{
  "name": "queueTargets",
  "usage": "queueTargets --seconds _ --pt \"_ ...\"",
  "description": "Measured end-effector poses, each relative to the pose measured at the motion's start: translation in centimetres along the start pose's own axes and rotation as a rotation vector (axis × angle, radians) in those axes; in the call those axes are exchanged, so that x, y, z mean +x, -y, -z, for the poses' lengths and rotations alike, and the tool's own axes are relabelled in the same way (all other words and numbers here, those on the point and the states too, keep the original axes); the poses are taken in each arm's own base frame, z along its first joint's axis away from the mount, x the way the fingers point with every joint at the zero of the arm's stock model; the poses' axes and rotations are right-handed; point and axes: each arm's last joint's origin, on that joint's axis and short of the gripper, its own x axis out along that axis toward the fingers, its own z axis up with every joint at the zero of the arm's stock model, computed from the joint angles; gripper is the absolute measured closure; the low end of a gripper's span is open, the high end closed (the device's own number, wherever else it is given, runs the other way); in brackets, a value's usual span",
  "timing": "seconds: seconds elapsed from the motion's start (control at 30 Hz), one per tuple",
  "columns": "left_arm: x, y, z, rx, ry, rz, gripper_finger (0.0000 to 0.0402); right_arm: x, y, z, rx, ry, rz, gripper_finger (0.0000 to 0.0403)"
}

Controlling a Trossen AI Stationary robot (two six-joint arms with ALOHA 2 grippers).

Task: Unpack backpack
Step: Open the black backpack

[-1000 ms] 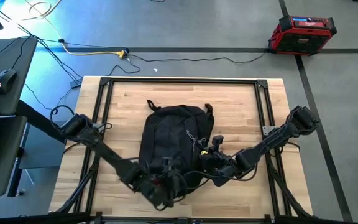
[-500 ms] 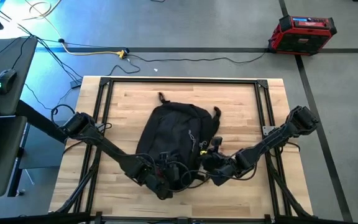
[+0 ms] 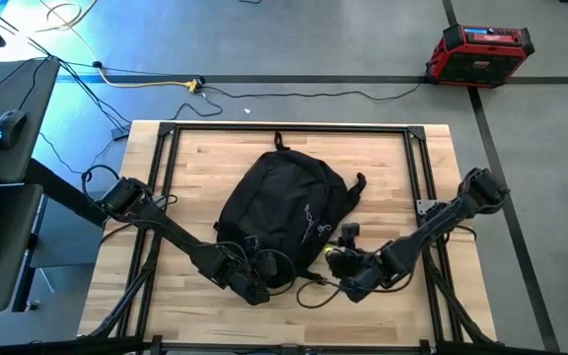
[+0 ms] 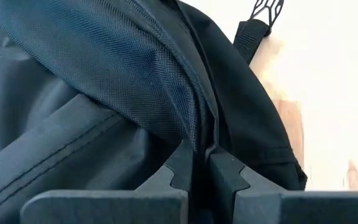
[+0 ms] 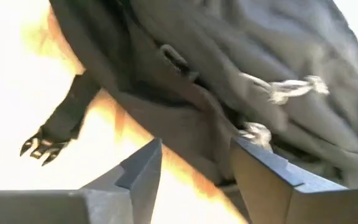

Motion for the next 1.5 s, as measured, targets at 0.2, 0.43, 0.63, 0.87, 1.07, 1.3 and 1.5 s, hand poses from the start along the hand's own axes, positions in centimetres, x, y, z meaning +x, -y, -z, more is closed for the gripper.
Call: queueTargets --seconds 0.2,0.43,0.63,0.87,1.07,1.3,1.5 --pt "0.0 0.2 -0.3 -0.023 0.028 0.02 0.0396 0.9 1.8 0.0 0.199 -0.019 0.117 0.0229" --pt "0.0 0.3 -0.3 -0.028 0.036 0.027 0.0396 3.5 3.2 -0.2 0.226 -0.091 0.123 0.0256" --pt "0.0 0.3 -0.3 -0.028 0.037 0.029 0.0396 5.5 3.6 -0.1 0.238 -0.151 0.089 0.0261" --pt "0.0 0.3 -0.3 -0.029 0.039 0.031 0.0396 7.0 3.5 0.2 0.223 -0.193 0.088 0.0311" --pt "0.0 0.3 -0.3 -0.043 0.044 0.021 0.0396 6.8 3.4 0.1 0.221 -0.196 0.07 0.0396" --pt "0.0 0.1 -0.5 -0.099 0.072 -0.025 0.0396 3.7 2.2 -2.3 0.208 -0.069 0.024 0.0403" --pt "0.2 -0.2 -0.7 -0.129 0.08 -0.04 0.0396 2.2 1.0 -3.2 0.184 0.007 -0.002 0.0403"
